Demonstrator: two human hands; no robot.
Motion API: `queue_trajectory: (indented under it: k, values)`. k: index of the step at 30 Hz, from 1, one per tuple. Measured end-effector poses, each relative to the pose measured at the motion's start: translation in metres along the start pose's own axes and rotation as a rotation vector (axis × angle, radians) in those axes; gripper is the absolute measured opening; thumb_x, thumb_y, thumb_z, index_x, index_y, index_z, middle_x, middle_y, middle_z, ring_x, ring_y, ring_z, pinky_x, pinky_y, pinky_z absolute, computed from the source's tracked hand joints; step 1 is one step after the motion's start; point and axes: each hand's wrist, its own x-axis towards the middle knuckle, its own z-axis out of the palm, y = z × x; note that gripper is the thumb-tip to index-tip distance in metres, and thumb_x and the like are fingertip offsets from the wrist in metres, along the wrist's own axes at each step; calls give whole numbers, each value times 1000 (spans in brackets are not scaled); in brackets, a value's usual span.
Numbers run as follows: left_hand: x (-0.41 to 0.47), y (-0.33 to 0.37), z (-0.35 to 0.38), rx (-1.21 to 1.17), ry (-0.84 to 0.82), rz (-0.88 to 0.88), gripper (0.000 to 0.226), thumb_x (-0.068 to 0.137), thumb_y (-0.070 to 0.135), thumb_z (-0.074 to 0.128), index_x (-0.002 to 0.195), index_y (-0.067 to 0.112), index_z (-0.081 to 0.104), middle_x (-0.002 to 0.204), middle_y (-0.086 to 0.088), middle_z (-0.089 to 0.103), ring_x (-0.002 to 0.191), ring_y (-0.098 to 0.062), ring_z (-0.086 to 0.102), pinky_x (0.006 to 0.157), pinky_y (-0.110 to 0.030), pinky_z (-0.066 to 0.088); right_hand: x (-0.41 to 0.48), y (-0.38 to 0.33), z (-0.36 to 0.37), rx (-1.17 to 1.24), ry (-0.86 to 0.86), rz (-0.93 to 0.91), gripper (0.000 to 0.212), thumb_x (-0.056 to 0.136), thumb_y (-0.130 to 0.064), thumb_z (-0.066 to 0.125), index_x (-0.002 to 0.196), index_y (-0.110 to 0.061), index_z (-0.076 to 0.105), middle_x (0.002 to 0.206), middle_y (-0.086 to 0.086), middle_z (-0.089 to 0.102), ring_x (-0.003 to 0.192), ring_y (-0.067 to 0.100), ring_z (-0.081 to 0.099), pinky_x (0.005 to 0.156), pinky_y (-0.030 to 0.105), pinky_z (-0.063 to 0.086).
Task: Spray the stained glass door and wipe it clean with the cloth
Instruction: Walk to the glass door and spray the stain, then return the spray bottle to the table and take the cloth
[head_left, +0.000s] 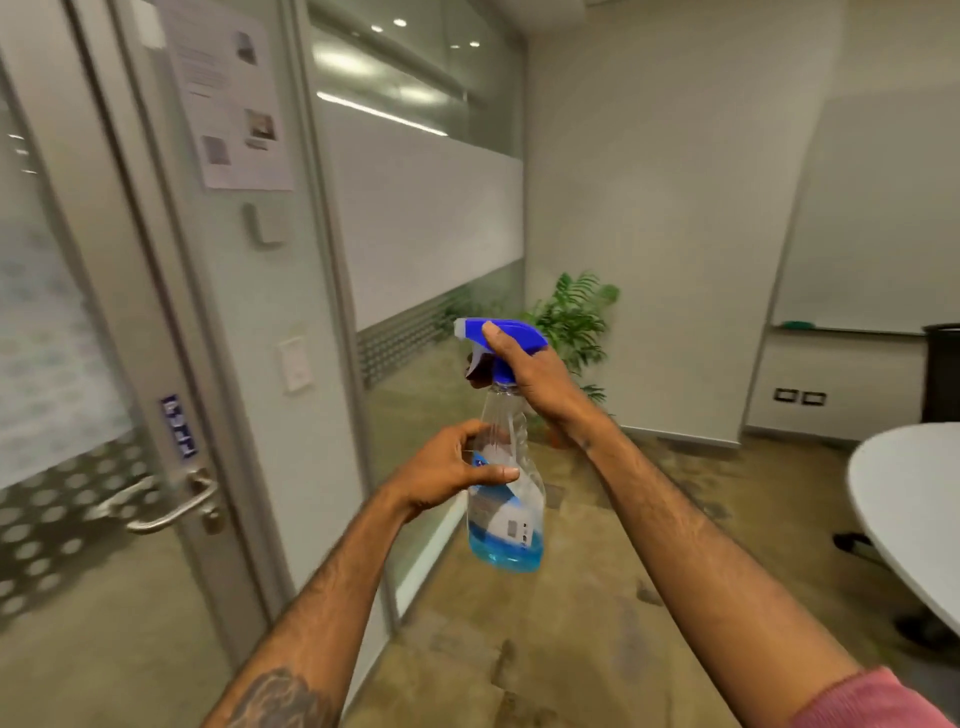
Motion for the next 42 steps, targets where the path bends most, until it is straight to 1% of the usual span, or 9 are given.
queue_trajectory:
  k: [2, 6, 10, 15, 18, 22, 30, 35, 42]
  values:
    - [23, 1, 26, -16, -6, 28, 38, 81, 13, 82, 113, 22, 64, 104, 7, 74, 91, -2, 70, 79, -15, 56, -11, 9, -33, -55, 42, 49, 41, 96, -43, 58, 100, -4, 71, 87, 7, 76, 78, 10, 72, 73, 19, 54]
    - [74, 0, 79, -61, -47, 72, 45, 77, 16, 86, 115, 16, 64, 107, 0, 75, 99, -15, 72, 86, -26, 59, -37, 29, -97, -167, 110, 121, 19, 92, -24, 68, 98, -6, 68, 84, 0, 72, 71, 0, 68, 71, 16, 52]
    - [123, 1, 134, -73, -146, 119, 47, 77, 12, 85, 118, 8, 64, 111, -8, 75, 98, -16, 72, 85, -27, 59, -55, 47, -155, -231, 237, 190, 30, 92, -31, 68, 110, -7, 66, 100, 6, 75, 92, 15, 72, 87, 30, 57]
    - [185, -3, 195, -77, -333, 169, 47, 78, 19, 85, 120, 15, 64, 112, -2, 76, 104, -17, 72, 93, -36, 58, -72, 68, -218, -314, 364, 287, 27, 93, -30, 67, 107, -7, 65, 104, 9, 74, 86, 5, 71, 77, 16, 56]
    - [220, -1, 230, -59, -439, 204, 51, 79, 26, 84, 125, 18, 63, 116, -1, 74, 107, -18, 71, 98, -44, 56, -82, 85, -254, -367, 453, 352, 36, 91, -37, 68, 110, -6, 64, 107, 12, 73, 99, 17, 71, 89, 32, 56]
    - [259, 10, 281, -40, -574, 245, 49, 82, 27, 81, 127, 21, 63, 116, 1, 74, 107, -15, 70, 98, -43, 57, -103, 95, -299, -433, 580, 421, 33, 95, -36, 62, 115, -9, 61, 109, 11, 71, 101, 18, 68, 82, 30, 56]
    - [295, 43, 401, -90, -768, 252, 52, 86, 19, 78, 134, 17, 57, 129, -1, 66, 110, -15, 68, 86, -29, 61, -157, 100, -381, -499, 788, 480, 37, 97, -30, 60, 128, -12, 55, 120, 9, 67, 109, 21, 66, 93, 35, 54]
    - [307, 67, 483, -70, -837, 290, 54, 85, 30, 79, 134, 24, 57, 134, 0, 63, 115, -20, 66, 92, -41, 61, -198, 99, -441, -520, 876, 530, 25, 97, -30, 59, 120, -22, 53, 121, 9, 67, 106, 18, 66, 77, 19, 50]
    - [311, 107, 595, -27, -842, 303, 56, 86, 31, 77, 137, 28, 54, 142, 1, 57, 124, -21, 60, 99, -40, 57, -257, 99, -535, -538, 927, 582, 36, 98, -29, 59, 130, -15, 52, 125, 11, 65, 113, 25, 64, 92, 32, 51]
